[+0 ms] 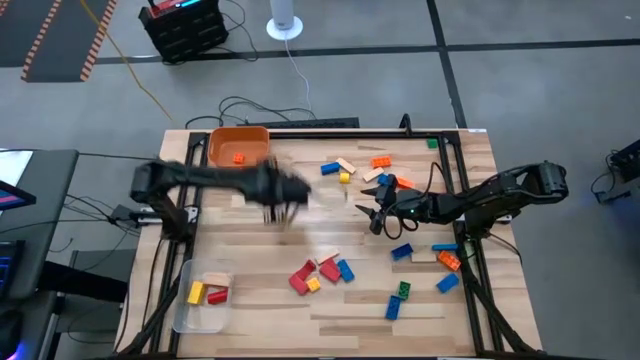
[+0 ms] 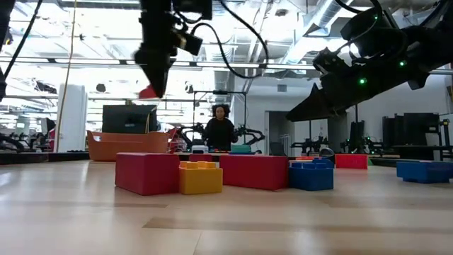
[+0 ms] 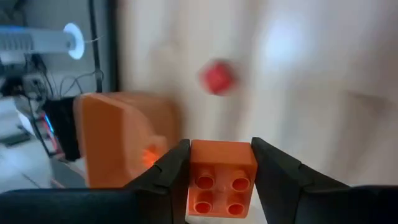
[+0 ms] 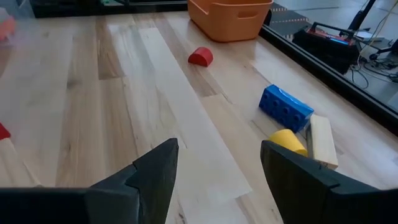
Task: Sort blocks by size
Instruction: Put the small orange game piece into the orange bin
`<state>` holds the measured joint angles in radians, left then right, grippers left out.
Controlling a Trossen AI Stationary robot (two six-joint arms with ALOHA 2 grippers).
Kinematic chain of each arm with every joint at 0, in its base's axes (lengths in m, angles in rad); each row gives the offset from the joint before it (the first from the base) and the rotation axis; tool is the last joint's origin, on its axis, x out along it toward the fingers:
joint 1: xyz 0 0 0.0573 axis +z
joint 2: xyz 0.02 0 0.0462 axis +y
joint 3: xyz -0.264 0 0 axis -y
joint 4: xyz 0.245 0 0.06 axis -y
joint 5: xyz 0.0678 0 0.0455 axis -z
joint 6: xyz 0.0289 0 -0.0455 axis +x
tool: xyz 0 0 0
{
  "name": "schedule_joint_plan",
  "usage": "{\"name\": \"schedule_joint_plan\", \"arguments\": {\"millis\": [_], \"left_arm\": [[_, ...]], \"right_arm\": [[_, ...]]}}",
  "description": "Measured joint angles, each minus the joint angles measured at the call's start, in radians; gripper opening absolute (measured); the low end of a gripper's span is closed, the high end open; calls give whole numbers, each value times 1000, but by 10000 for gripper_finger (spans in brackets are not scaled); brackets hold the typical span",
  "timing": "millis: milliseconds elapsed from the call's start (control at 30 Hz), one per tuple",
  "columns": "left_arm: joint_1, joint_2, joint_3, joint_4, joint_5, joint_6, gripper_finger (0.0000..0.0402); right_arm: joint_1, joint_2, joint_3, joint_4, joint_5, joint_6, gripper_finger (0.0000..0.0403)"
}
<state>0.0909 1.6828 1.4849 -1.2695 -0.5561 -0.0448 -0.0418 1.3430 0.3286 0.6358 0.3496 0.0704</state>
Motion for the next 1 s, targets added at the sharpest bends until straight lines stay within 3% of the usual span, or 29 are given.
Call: {"name": "schedule_joint_plan", "arguments": {"millis": [267, 500, 633, 800, 1000], "left_arm": [[442, -46, 0, 181, 19, 205, 135], [722, 10, 0, 260, 226, 221, 136], [785, 81, 0, 256, 263, 215, 144], [785, 159, -1, 232, 291, 211, 160], [761, 154, -1, 230, 293, 242, 187]], "right_arm": [[35, 0, 0, 22, 0, -42, 260], [42, 0, 0, 36, 0, -57, 260], [42, 0, 0, 32, 0, -72, 260], [42, 0, 0, 31, 0, -73, 260], [42, 0, 0, 31, 0, -72, 260]]}}
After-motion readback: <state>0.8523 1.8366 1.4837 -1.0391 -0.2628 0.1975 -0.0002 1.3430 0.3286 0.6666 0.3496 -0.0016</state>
